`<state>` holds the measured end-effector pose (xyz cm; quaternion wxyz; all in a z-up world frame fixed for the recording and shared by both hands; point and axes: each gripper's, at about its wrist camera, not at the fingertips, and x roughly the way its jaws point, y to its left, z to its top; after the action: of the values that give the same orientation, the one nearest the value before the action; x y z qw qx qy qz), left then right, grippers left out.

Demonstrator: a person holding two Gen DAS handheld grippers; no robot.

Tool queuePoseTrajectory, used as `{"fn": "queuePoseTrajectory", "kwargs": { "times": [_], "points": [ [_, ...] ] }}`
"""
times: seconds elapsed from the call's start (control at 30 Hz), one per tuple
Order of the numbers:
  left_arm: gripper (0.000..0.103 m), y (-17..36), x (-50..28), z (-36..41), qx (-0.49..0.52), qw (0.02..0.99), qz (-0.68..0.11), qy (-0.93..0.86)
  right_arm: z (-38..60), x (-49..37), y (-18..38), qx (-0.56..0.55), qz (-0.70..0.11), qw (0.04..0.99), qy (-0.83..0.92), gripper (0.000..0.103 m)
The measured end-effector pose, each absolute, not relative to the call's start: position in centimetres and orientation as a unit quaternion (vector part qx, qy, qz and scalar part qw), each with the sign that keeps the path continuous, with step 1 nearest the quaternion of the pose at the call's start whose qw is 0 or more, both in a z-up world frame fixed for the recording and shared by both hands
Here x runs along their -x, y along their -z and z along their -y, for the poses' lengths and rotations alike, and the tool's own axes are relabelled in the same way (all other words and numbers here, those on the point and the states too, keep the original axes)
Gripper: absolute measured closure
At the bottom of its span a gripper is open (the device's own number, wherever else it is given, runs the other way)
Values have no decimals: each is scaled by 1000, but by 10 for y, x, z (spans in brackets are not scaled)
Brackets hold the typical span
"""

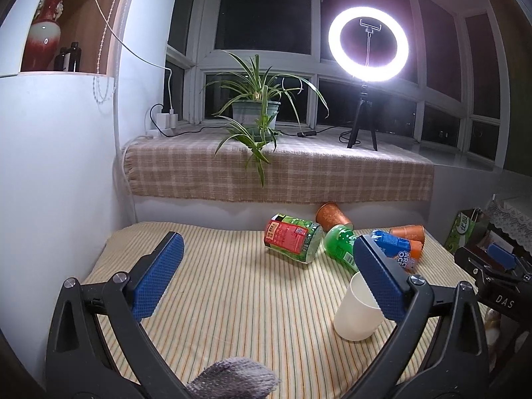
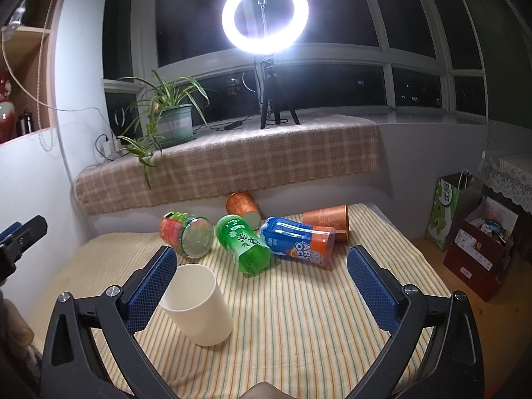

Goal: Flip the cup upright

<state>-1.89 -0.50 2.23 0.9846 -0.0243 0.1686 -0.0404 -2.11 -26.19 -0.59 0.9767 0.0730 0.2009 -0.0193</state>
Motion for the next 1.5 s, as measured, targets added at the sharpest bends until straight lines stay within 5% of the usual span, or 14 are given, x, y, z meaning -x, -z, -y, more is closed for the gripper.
{"fn": "queuePoseTrajectory", "kwargs": {
  "times": [1.5],
  "points": [
    [0,-10,7,-10,21,983,-179,36,259,-5,35,-95,-261,960,25,1]
  ]
}}
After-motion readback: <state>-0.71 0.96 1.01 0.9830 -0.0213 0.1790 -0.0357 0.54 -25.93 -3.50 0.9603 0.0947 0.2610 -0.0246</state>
